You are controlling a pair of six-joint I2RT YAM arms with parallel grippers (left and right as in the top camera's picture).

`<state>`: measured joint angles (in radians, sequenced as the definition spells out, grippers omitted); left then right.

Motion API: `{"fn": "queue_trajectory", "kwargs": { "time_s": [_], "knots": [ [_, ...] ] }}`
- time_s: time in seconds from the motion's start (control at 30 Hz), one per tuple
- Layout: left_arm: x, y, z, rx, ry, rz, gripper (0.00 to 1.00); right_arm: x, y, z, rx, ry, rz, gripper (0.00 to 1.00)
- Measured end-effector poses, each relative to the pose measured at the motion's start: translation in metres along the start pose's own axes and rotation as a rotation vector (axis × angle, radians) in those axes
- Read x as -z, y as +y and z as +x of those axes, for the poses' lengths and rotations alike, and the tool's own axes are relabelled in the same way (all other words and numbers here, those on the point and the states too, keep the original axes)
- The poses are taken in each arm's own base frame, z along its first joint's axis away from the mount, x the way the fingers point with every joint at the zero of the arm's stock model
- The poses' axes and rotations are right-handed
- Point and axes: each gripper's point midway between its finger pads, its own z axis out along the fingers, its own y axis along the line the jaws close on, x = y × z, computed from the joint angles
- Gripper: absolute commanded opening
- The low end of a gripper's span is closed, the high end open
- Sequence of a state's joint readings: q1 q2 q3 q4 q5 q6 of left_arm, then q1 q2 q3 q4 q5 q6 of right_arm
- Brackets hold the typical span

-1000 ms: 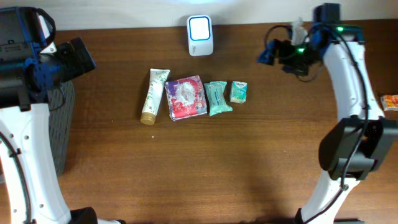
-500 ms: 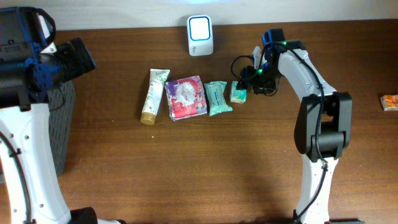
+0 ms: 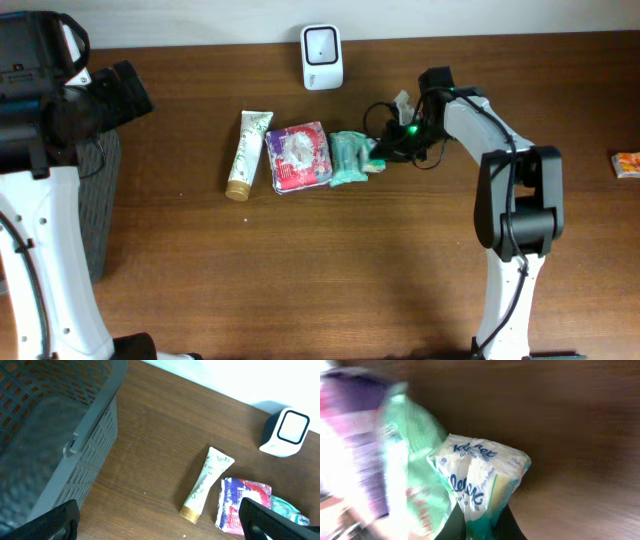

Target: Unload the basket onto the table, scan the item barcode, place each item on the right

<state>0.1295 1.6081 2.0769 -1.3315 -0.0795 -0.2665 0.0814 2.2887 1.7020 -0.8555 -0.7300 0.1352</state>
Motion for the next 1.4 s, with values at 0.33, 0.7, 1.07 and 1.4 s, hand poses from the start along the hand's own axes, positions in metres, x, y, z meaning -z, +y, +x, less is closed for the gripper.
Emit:
{"fn": "queue_trajectory", "kwargs": {
  "time_s": [0.33, 0.7, 1.07, 1.4],
  "knots": [
    [0.000, 0.000, 0.000, 0.000, 0.000, 0.000, 0.99, 0.079, 0.075, -0.007, 0.090, -0.066, -0.742, 0.04],
    [0.000, 0.000, 0.000, 0.000, 0.001, 0.000, 0.99, 0.060, -0.050, 0.017, -0.233, 0.064, 0.203, 0.28],
    [0.000, 0.000, 0.000, 0.000, 0.000, 0.000, 0.99, 0.097, -0.062, 0.032, -0.166, 0.126, 0.563, 0.56],
    [0.000, 0.000, 0.000, 0.000, 0.000, 0.000, 0.99, 0.066, -0.052, 0.035, 0.026, 0.092, 1.011, 0.51]
  ]
}}
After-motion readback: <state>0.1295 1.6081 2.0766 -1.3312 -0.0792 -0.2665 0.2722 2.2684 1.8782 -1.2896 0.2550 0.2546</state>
